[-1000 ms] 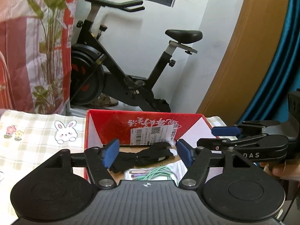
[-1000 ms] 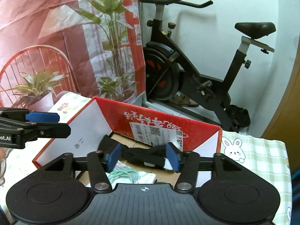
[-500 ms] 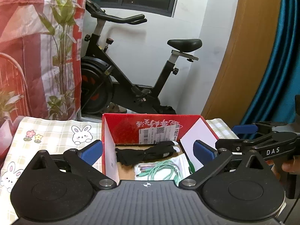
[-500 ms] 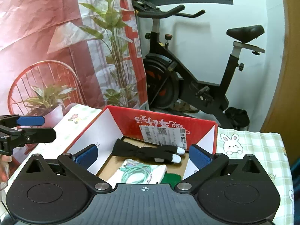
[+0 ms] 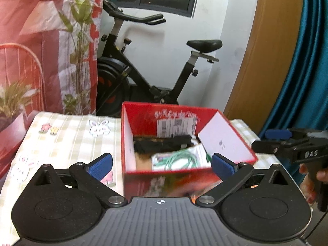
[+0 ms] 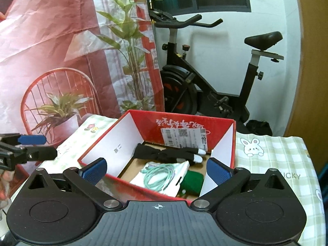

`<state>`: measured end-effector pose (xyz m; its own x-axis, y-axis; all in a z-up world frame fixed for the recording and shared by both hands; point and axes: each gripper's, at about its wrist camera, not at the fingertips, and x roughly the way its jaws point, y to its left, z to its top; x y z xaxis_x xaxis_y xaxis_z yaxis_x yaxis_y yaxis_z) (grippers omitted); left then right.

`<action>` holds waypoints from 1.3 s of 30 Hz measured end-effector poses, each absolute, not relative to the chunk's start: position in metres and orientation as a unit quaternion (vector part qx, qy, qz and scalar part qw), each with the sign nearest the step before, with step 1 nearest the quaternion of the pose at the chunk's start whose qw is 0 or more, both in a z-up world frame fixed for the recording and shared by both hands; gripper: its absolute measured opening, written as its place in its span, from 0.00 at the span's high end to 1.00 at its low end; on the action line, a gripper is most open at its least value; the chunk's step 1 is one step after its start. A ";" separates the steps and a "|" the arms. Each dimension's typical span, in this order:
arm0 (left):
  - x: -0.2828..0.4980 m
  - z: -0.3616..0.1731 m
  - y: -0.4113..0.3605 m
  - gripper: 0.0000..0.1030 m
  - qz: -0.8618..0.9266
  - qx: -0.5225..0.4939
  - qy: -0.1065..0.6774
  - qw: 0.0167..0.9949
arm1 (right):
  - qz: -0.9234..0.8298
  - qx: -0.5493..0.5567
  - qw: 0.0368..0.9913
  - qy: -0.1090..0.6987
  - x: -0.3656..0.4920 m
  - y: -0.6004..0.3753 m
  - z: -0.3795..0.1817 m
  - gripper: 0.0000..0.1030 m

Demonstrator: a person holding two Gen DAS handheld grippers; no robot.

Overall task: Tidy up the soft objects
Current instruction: 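Move the left tool back from the box to the pile, then lower the left tool onto the pink knit towel and close it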

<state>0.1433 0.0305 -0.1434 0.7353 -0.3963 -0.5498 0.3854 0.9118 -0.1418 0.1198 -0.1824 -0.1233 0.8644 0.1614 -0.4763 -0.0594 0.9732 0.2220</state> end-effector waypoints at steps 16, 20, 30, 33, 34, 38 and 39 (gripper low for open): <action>0.091 -0.206 0.038 0.01 -0.236 -0.013 0.350 0.907 | 0.061 0.099 0.961 0.252 0.045 -0.159 -0.175 0.05; 0.085 -0.221 0.038 0.02 -0.237 -0.019 0.367 0.899 | 0.074 0.093 0.956 0.268 0.032 -0.145 -0.193 0.12; 0.079 -0.238 0.043 0.04 -0.232 -0.031 0.385 0.893 | 0.073 0.130 0.934 0.324 0.020 -0.127 -0.234 0.23; 0.081 -0.243 0.044 0.11 -0.235 -0.040 0.393 0.888 | 0.076 0.143 0.928 0.336 0.019 -0.127 -0.242 0.28; 0.082 -0.245 0.044 0.14 -0.237 -0.044 0.396 0.886 | 0.077 0.146 0.926 0.340 0.019 -0.128 -0.245 0.29; 0.088 -0.253 0.044 0.24 -0.239 -0.052 0.408 0.880 | 0.080 0.155 0.917 0.358 0.023 -0.129 -0.255 0.33; 0.088 -0.256 0.044 0.24 -0.238 -0.054 0.411 0.878 | 0.079 0.158 0.915 0.363 0.025 -0.129 -0.258 0.34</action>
<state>0.0883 0.0439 -0.2556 0.5489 -0.4632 -0.6958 0.3744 0.8805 -0.2908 0.0247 -0.1291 -0.2580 0.7235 0.2594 -0.6398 -0.0300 0.9377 0.3463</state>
